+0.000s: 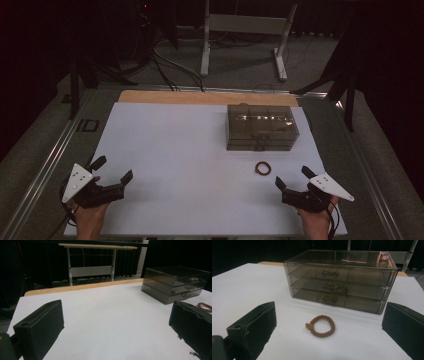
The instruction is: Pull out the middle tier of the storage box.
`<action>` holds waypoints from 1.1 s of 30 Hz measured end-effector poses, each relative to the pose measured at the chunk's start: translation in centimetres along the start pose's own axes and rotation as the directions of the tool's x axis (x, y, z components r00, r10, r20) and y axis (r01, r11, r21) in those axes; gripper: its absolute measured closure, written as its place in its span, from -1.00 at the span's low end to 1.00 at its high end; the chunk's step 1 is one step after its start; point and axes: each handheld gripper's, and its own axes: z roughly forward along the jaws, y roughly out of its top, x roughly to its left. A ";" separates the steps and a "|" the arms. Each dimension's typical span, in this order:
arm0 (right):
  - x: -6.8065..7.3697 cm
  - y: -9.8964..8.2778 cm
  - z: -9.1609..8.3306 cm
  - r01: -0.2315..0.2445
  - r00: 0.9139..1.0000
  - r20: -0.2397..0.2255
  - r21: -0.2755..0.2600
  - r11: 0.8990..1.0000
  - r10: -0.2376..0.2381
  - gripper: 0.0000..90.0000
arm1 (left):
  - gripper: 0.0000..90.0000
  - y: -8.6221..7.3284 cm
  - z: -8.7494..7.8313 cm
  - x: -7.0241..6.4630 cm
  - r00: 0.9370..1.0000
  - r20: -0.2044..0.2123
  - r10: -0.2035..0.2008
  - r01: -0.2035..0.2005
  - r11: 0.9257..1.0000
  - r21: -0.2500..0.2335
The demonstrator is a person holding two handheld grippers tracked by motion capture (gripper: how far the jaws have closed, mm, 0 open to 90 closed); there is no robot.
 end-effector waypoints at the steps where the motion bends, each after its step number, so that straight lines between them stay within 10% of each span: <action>1: 0.1 0.3 0.2 0.004 1.000 0.003 -0.001 1.000 -0.004 -1.00 | -0.97 0.0 0.0 0.0 1.000 0.000 0.000 0.000 1.000 0.001; 33: 0.3 2.0 2.4 0.020 0.999 0.046 -0.009 1.000 -0.019 -1.00 | -0.98 -0.1 -0.2 0.1 1.000 -0.006 -0.004 0.004 1.000 0.001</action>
